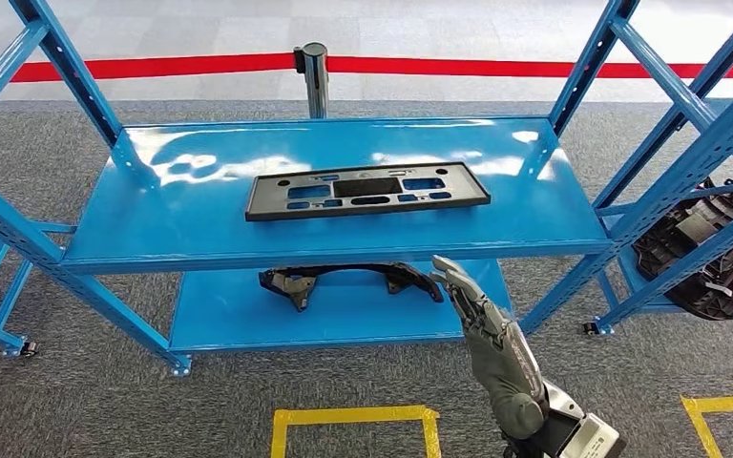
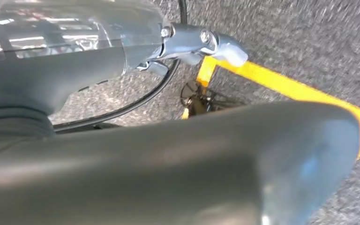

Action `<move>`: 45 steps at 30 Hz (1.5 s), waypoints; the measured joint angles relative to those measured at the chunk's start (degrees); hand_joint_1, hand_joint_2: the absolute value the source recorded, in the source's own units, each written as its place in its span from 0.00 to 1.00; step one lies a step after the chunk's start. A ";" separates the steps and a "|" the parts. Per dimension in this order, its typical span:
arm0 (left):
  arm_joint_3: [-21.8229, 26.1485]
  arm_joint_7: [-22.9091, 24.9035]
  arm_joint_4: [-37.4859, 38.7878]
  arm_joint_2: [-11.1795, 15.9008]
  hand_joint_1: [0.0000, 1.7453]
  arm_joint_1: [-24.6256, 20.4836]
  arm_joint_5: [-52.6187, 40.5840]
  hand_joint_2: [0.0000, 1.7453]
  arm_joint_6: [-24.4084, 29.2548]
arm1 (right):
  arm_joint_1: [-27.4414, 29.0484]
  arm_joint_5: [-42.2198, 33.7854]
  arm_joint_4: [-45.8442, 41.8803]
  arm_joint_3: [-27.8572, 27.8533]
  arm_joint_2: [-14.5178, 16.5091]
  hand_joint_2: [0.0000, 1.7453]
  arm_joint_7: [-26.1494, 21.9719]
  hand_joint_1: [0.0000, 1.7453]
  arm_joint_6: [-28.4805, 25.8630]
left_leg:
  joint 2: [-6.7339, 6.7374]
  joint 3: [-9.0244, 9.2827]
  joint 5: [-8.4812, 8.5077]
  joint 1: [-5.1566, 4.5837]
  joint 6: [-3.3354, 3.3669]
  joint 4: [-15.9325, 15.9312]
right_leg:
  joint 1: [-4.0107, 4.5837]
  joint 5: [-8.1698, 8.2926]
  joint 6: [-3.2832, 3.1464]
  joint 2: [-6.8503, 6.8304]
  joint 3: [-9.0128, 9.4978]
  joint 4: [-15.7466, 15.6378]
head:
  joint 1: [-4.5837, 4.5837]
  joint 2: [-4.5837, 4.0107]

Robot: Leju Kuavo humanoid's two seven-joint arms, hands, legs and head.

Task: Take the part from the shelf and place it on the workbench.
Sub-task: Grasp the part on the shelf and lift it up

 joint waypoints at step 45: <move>-1.31 3.02 0.29 2.62 0.00 -0.21 -6.07 0.00 1.08 | 8.80 6.29 -4.75 -0.66 -3.50 0.00 4.67 0.00 -9.05 | -0.08 4.48 -4.08 -1.14 -0.27 -0.61 | 1.51 7.47 -2.00 0.14 -3.42 -4.57 | 0.07 0.00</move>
